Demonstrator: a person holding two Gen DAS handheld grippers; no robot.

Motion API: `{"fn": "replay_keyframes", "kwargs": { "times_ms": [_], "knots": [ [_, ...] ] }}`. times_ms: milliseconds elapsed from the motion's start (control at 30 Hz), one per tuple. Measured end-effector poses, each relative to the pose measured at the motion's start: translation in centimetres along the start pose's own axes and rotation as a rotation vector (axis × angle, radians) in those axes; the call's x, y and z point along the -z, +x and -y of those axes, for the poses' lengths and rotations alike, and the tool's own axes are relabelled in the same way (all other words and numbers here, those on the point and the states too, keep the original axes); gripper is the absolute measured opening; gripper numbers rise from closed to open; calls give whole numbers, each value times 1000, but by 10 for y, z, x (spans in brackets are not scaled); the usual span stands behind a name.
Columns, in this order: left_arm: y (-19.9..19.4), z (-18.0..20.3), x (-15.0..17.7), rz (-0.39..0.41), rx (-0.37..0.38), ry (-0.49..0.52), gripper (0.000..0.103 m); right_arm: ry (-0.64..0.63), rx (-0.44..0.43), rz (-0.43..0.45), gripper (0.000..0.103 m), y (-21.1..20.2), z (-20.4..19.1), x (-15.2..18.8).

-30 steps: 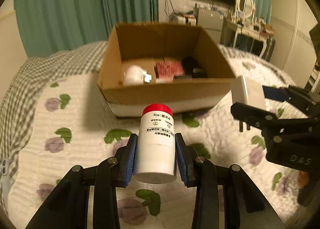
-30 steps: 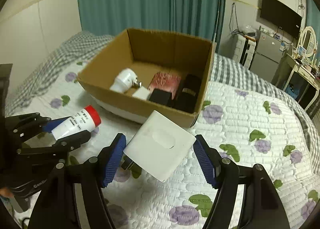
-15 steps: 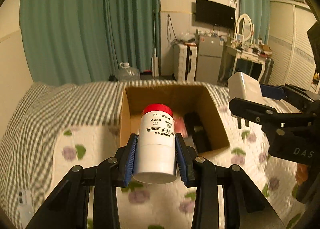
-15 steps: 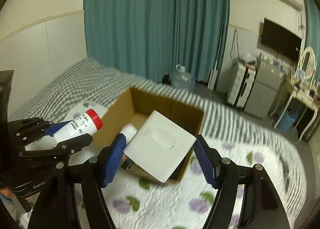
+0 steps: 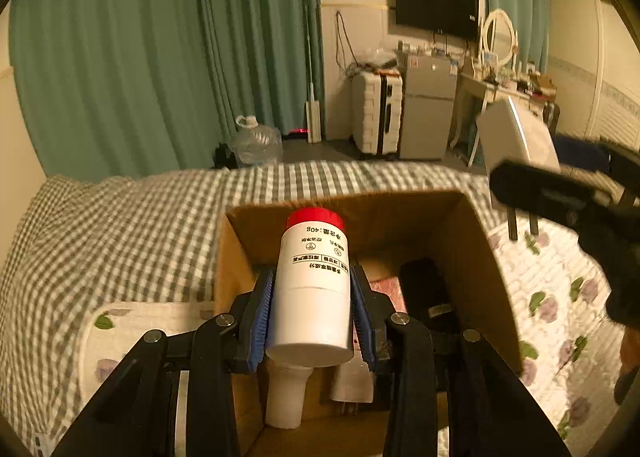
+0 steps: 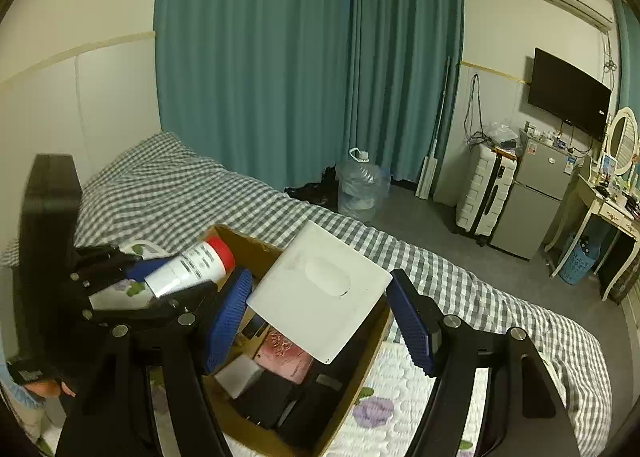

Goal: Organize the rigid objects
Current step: 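Release the red-capped bottle into the box with the left gripper while the right drops the flat charger in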

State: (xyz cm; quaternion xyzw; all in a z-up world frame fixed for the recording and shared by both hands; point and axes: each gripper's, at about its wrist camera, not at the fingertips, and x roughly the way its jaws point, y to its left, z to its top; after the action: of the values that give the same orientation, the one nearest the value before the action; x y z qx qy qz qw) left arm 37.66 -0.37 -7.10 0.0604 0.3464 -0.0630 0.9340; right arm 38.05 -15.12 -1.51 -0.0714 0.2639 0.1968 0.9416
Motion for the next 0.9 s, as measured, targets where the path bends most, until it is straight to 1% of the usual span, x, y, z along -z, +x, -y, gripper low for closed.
{"fn": "replay_keyframes", "kwargs": {
  "times_ms": [67,200,300,333,400,533,633,767,800,833,900],
  "knots": [
    [12,2,-2,-27,-2,8,37,-2,1,-12,70,12,0,2],
    [29,8,-5,-53,-15,37,37,11,-6,-27,70,33,-1,5],
    [39,7,-4,-68,-25,25,37,18,-14,-30,70,43,-2,8],
    [41,6,-3,-73,-27,15,40,19,-16,-30,70,44,-2,9],
    [44,5,0,-84,-24,12,40,14,-17,-36,70,47,-2,13],
    [42,5,0,-67,-39,14,46,15,-14,-56,70,52,-1,19],
    [41,1,1,-73,-53,3,47,21,-10,-59,70,52,3,21],
    [37,-7,4,-77,-49,-31,48,28,-7,-60,70,51,5,20],
    [35,-9,4,-73,-46,-37,50,28,-5,-62,70,52,5,19],
    [33,-11,4,-67,-48,-37,56,28,-5,-66,70,54,5,20],
    [27,-11,2,-49,-46,-33,57,29,-7,-81,70,59,5,19]
  ]
}}
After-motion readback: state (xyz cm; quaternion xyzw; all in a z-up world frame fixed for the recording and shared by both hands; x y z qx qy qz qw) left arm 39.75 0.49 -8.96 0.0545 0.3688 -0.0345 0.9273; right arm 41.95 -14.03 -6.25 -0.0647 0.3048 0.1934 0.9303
